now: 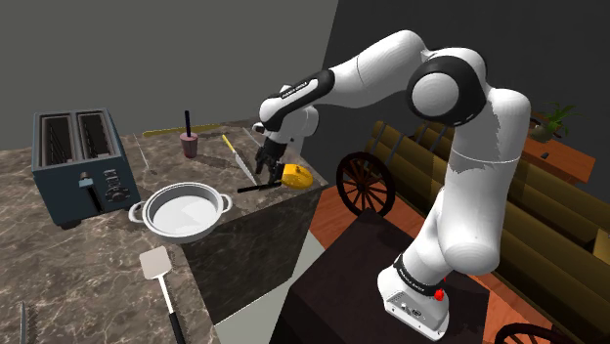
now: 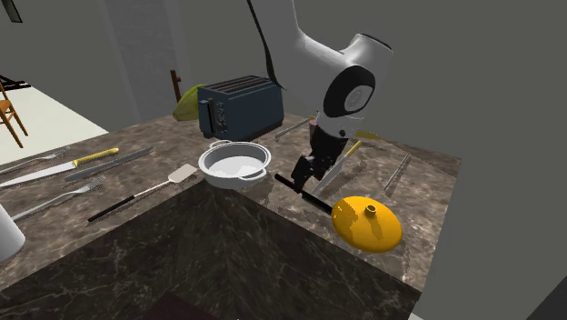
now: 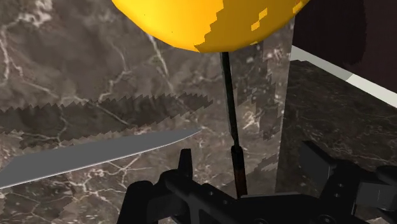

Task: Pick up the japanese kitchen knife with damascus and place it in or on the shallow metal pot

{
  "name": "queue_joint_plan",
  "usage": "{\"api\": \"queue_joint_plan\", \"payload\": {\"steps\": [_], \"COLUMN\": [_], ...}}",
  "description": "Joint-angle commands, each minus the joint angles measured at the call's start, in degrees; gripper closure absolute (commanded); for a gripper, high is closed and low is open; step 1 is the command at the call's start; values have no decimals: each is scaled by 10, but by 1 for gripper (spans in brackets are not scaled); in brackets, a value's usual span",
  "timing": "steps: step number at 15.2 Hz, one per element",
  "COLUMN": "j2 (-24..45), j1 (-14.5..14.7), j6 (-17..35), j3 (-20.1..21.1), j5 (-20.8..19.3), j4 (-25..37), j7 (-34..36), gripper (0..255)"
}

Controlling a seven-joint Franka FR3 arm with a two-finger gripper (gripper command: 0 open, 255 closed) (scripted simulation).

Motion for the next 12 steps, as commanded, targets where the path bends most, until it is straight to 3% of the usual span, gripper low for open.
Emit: {"api": "queue_joint_plan", "payload": {"steps": [1, 12], "j2": [12, 31], "j1": [0, 0], "j6": [9, 28], "j3": [5, 14], "j5": [8, 23], "j4": [2, 1], "j7": [-7, -16], "gripper": [0, 0]}}
